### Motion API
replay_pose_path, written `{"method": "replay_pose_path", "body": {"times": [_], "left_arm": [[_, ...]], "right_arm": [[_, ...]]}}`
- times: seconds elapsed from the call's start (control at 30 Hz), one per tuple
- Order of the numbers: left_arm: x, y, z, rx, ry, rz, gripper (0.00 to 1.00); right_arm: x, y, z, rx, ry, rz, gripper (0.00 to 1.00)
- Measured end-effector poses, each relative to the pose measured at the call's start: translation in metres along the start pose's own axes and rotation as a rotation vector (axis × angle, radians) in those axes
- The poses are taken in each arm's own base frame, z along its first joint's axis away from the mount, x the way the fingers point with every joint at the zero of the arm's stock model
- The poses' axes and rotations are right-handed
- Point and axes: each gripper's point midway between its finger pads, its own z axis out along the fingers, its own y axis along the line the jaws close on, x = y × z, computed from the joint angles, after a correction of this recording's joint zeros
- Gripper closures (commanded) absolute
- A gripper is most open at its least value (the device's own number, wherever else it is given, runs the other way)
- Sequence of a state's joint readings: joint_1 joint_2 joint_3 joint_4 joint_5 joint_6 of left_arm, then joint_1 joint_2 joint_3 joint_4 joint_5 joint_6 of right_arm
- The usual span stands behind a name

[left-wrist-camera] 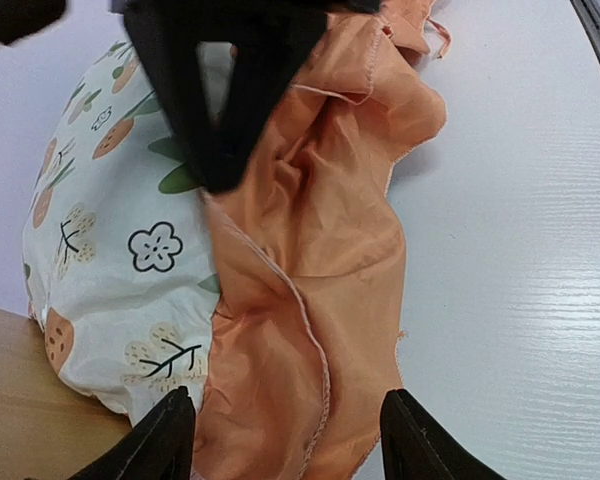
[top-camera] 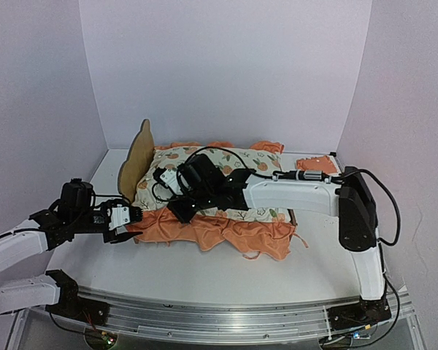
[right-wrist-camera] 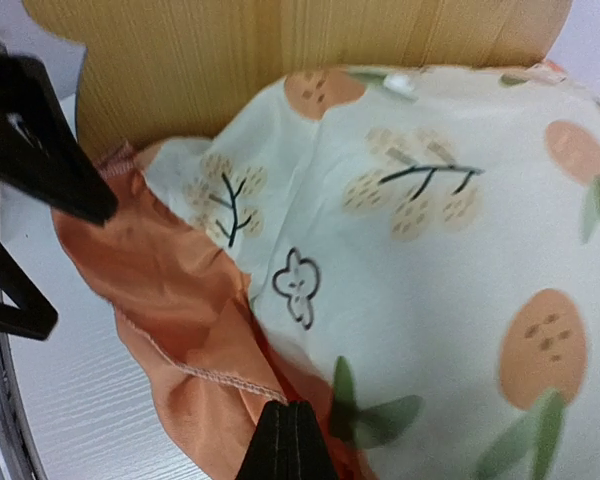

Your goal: Set up the pet bed

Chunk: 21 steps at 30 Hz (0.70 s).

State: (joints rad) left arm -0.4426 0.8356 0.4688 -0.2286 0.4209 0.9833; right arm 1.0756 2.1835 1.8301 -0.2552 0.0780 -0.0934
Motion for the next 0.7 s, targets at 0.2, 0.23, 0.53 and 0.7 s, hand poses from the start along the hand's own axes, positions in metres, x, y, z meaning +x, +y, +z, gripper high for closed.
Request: {"method": "replay_pose_path", "body": {"times": [0.2,0.23,0.53,0.7], "left_arm": [[-0.007,-0.013,0.014,0.039,0.015,0.132,0.31],[-0.008,-0.016,0.017,0.052,0.018,0.153,0.3],[-0.002,-0.008,0.035,0.042,0.06,0.25,0.44],[-0.003,0.006,0.038,-0.013,0.076,0.266,0.77]], "right_arm": [[-0.039,-0.015,-0.044,0.019,-0.098,0.027,1.0],[-0.043,-0.018,-0.05,0.023,-0.11,0.031,1.0],[-0.04,-0.024,-0.061,0.036,-0.108,0.037,1.0],[-0.032,-0.026,-0.059,0.04,-0.092,0.036,1.0]]}}
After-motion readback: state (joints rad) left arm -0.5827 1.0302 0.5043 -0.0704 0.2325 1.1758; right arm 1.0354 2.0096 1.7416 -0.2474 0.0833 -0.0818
